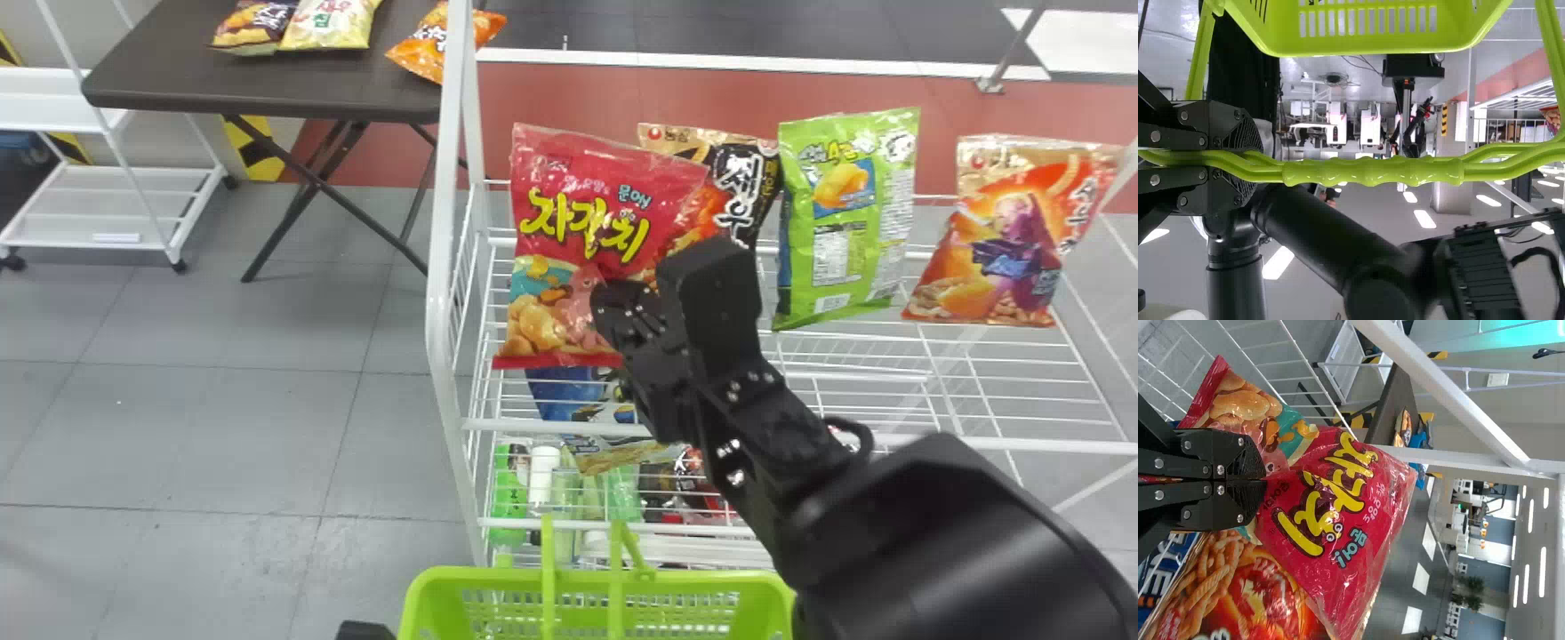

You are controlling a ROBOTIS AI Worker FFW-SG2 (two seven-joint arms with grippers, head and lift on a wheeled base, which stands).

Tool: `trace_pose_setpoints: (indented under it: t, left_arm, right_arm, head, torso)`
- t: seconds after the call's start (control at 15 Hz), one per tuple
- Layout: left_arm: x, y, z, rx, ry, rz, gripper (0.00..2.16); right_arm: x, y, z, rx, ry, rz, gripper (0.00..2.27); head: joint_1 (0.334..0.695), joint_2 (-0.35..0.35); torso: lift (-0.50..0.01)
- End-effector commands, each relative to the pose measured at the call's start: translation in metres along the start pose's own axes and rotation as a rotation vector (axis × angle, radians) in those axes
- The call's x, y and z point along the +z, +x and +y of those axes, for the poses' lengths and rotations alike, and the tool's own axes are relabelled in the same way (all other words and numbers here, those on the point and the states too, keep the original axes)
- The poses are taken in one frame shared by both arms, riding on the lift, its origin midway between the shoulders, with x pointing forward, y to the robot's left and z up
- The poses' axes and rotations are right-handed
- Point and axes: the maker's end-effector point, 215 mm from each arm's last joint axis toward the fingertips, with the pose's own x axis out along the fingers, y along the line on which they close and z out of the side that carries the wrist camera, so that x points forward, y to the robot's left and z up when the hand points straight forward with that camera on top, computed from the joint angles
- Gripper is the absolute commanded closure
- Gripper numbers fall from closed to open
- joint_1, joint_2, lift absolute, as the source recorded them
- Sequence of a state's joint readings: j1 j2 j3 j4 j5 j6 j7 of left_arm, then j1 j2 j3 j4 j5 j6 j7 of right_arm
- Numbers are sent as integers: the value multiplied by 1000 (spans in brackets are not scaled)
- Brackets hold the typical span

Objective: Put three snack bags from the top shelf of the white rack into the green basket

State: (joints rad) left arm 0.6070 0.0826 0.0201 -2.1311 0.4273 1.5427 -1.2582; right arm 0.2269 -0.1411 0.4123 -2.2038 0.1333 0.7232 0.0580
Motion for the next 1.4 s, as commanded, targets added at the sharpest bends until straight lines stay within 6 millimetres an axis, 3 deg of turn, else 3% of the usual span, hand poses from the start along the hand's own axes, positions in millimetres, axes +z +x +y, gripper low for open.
trace_pose_setpoints:
  t: [0.0,0.2,0.33,0.47,0.6,0.8,1.33]
  left_arm:
    - [9,-7,1,11,9,-22,2145]
    - [21,-11,2,25,31,-36,2145]
    - [21,-10,2,30,32,-36,2145]
    - [20,-12,6,41,29,-47,2145]
    - [23,-11,9,55,49,-58,2145]
    - [24,-10,9,60,56,-61,2145]
    - [18,-4,7,60,63,-48,2145]
  right_arm:
    - [-5,-47,-22,-58,-21,18,2047]
    - [-19,-130,-71,-143,8,83,2047]
    - [-32,-169,-85,-145,32,138,2047]
    - [-84,-202,-82,-90,116,339,2047]
    - [-125,-231,-53,3,232,502,2047]
    - [-140,-251,1,143,381,554,2047]
    - [-190,-256,110,399,430,733,2047]
  head:
    - [695,-69]
    - [695,-180]
    - [695,-278]
    - [695,-350]
    - [695,-350]
    - [695,-350]
    - [695,-350]
  torso:
    - [0]
    - [0]
    - [0]
    - [0]
    - [0]
    - [0]
    - [0]
